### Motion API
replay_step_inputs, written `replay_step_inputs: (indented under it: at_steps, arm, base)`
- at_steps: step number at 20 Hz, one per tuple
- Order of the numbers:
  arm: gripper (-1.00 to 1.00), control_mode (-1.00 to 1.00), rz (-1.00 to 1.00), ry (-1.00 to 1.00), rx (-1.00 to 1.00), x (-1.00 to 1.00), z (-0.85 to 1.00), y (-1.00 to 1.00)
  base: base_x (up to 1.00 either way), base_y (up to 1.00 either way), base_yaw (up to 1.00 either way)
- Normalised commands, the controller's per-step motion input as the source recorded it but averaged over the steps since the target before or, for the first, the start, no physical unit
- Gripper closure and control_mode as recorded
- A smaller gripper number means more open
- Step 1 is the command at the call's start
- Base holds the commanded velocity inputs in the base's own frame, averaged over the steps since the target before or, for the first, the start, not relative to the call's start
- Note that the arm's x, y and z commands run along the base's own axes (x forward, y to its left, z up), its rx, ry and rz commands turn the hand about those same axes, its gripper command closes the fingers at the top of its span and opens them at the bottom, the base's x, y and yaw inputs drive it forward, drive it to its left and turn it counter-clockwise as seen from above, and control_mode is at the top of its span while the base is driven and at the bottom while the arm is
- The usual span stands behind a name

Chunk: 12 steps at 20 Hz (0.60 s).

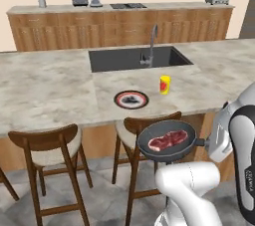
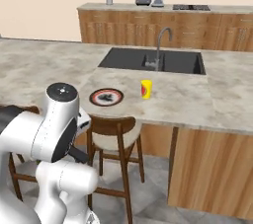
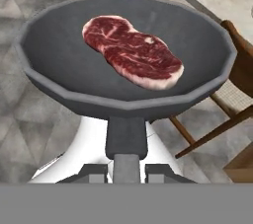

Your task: Pick up the pan with the steak in it and place it on the dining table. Then place the steak on the plate.

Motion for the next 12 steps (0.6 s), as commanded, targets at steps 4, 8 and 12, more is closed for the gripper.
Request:
replay_step_inputs:
  at_steps: [4,8,12]
  arm:
    - [1.0,1.0,0.0,0.0,0.0,0.0,0.0,0.0]
    - [1.0,1.0,0.0,0.0,0.0,0.0,0.0,0.0]
    - [1.0,1.0,0.0,0.0,0.0,0.0,0.0,0.0]
  base:
    - [-0.02,0.54,-0.08]
    - [0.09,0.95,-0.12]
    - [0.07,0.98,-0.11]
